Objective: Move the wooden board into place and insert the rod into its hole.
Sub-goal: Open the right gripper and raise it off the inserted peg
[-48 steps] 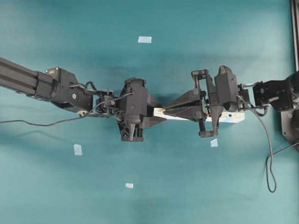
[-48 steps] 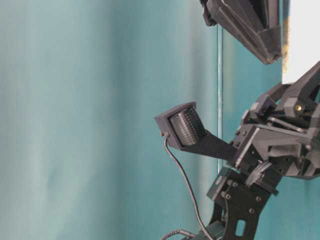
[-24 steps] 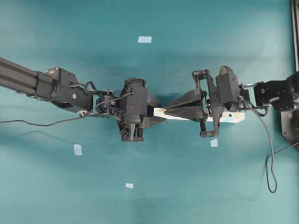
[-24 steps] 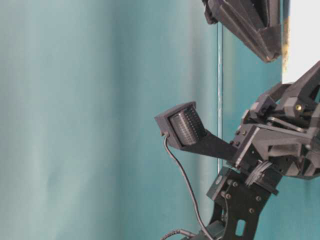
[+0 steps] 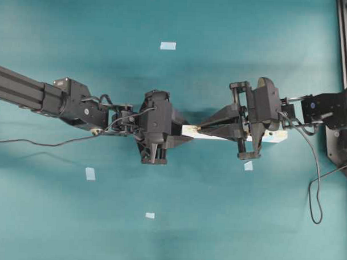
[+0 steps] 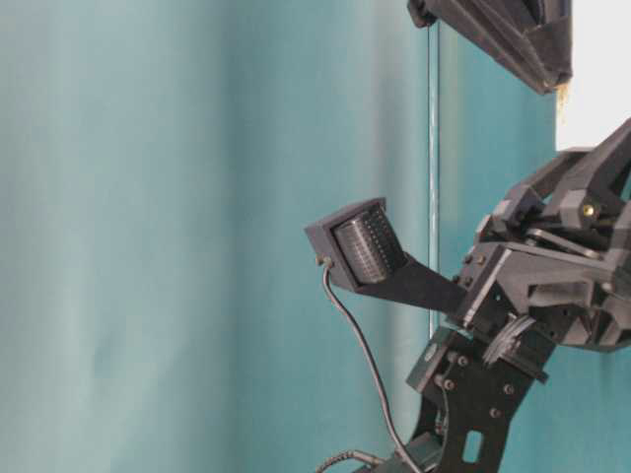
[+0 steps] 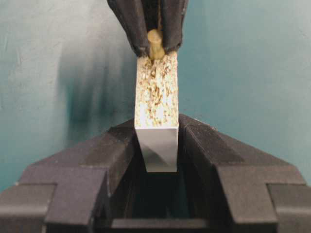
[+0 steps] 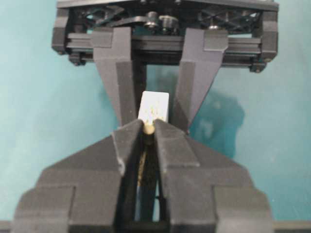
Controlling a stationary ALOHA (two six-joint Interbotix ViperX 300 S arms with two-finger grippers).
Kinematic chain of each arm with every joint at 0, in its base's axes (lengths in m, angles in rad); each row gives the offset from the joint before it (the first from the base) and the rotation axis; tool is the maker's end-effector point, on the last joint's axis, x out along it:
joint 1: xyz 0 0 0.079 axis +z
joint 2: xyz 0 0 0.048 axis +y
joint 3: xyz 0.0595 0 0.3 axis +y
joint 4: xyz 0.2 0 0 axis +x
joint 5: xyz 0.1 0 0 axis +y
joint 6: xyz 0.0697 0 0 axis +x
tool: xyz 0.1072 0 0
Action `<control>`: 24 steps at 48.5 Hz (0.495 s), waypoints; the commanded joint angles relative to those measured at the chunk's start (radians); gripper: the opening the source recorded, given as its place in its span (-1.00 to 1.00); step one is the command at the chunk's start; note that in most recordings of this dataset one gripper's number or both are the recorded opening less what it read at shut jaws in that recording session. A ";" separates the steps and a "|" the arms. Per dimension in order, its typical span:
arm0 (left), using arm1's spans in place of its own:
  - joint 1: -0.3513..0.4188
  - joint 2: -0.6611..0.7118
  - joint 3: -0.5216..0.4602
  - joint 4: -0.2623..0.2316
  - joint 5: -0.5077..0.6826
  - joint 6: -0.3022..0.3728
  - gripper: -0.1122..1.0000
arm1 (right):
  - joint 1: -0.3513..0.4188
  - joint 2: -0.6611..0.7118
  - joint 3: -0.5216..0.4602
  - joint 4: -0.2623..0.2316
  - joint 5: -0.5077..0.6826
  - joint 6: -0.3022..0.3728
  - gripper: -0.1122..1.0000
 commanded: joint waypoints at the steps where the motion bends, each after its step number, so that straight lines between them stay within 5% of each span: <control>1: 0.006 -0.008 -0.009 -0.003 0.006 0.006 -0.20 | 0.000 -0.005 -0.020 0.002 0.052 0.005 -0.64; 24: 0.005 -0.008 -0.009 -0.003 0.008 0.006 -0.20 | 0.032 -0.106 -0.069 0.000 0.345 0.063 -0.63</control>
